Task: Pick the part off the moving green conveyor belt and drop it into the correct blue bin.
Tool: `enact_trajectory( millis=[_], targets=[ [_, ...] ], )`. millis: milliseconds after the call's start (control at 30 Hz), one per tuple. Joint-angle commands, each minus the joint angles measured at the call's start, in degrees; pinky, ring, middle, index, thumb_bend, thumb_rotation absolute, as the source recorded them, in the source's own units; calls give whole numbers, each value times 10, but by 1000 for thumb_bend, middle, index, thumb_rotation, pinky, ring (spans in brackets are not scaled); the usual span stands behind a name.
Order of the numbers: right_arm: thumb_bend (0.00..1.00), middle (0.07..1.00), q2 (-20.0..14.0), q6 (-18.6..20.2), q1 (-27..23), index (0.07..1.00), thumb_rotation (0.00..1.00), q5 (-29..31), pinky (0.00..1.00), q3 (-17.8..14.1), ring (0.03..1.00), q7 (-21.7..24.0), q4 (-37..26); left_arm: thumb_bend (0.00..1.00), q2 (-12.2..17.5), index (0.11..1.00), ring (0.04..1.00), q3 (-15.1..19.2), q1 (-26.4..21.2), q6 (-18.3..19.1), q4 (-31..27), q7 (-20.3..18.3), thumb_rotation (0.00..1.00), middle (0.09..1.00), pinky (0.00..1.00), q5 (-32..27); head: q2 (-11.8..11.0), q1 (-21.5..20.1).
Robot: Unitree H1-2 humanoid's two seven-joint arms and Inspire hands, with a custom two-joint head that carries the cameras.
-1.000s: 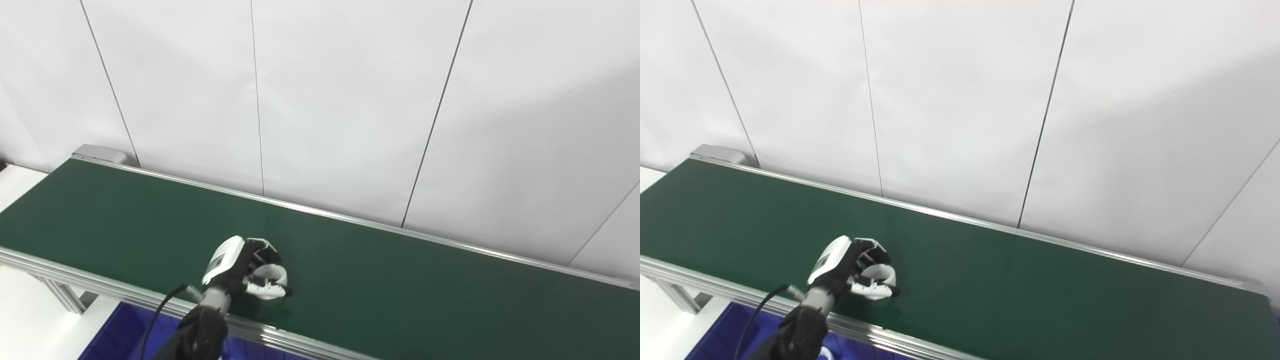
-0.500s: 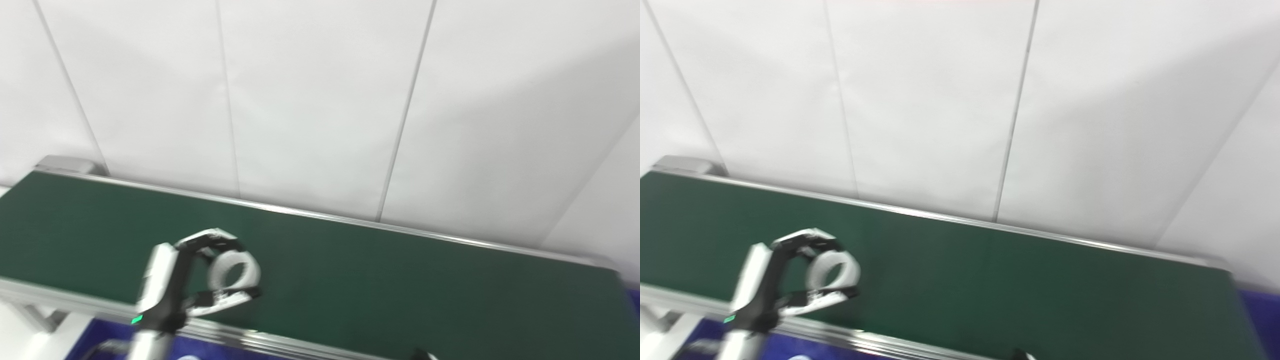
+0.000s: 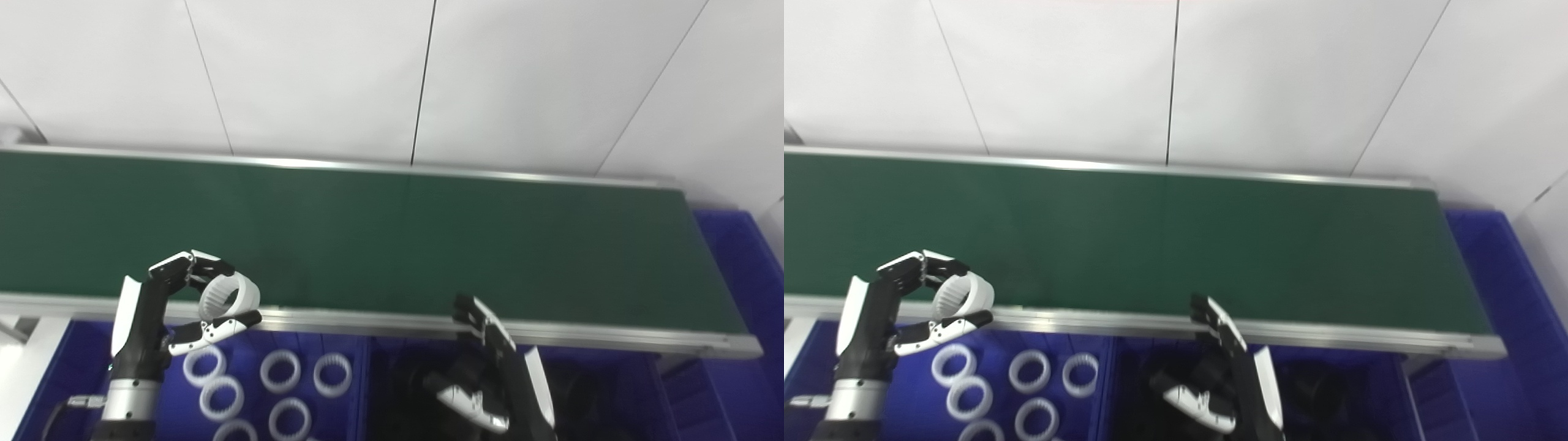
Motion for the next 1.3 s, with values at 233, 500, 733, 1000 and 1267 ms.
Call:
enact_trajectory(
  millis=[233, 500, 733, 1000, 1267],
  targets=[
    [769, 829, 16, 19, -6, 869, 545, -10, 698, -5, 783, 6, -36, 493, 13, 520, 360, 6, -8, -73, 36, -17, 0, 454, 224, -22, 26, -9],
    [766, 832, 14, 20, -7, 869, 543, -2, 709, -7, 787, 11, -41, 494, 27, 524, 381, -28, 13, -76, 68, -4, 0, 459, 282, -36, 31, 1],
    [768, 833, 15, 23, -9, 870, 550, 0, 701, -9, 787, 19, -41, 494, 54, 520, 380, -67, 10, -76, 144, 41, 0, 465, 275, -12, 29, 5],
    [760, 834, 15, 34, -7, 872, 548, -1, 695, -11, 786, 24, -48, 491, 102, 549, 377, -139, 2, -76, 206, 110, 0, 469, 332, 29, 26, 6],
    [761, 839, 11, 34, -6, 873, 541, 6, 699, -13, 790, 29, -48, 863, 149, 910, 867, -267, -23, -76, 221, 297, 487, 912, 787, 61, 25, 6]
  ],
)
